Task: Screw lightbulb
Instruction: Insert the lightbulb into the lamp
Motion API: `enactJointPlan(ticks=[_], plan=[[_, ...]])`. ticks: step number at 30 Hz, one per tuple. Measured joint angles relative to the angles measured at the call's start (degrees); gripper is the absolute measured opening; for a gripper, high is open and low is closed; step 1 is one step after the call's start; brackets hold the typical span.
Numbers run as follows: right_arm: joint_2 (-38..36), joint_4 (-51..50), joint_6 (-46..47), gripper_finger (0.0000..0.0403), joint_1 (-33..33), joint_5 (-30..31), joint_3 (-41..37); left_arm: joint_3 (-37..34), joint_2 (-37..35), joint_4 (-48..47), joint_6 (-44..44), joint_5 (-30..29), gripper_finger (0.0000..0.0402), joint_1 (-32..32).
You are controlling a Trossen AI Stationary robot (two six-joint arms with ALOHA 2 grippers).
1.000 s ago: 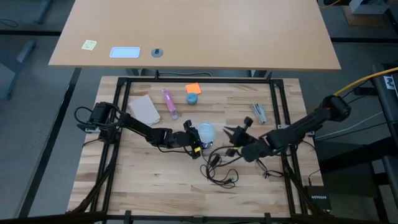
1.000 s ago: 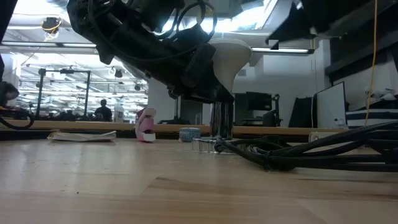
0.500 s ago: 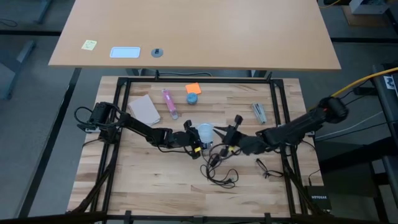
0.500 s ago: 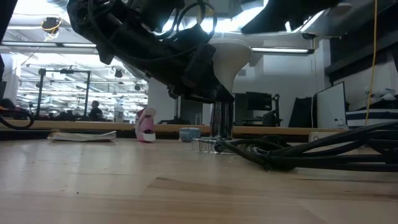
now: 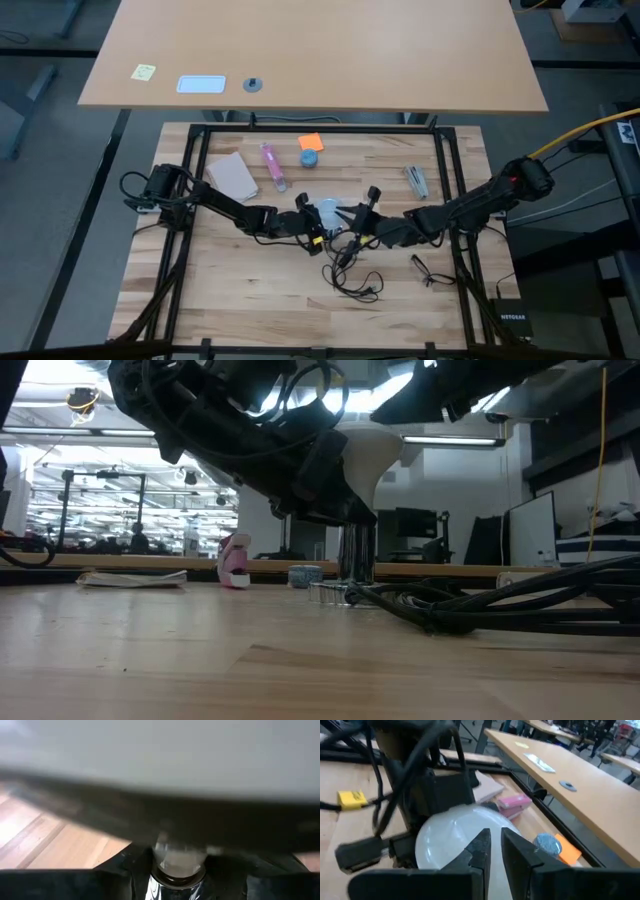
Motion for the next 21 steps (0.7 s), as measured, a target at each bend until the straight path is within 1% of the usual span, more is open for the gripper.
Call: enactJointPlan(ticks=[9,17,21], plan=[[0.45,0.30,-0.10,0.0050,-0.46,-2.24,-0.02,-0.02,0.00,-0.01,-0.08,0.00,0.0159,0.00],[4.45,3.46,2.03,0.0050,-0.37,-2.29,0.24,-0.06,0.00,0.55,-0.10,-0.04,0.0159,-0.02],[4.85,4.47,2.00,0.0050,-0.36,-2.78,0.21,-0.17,0.06,2.24,1.77,0.00,0.0159,-0.04]])
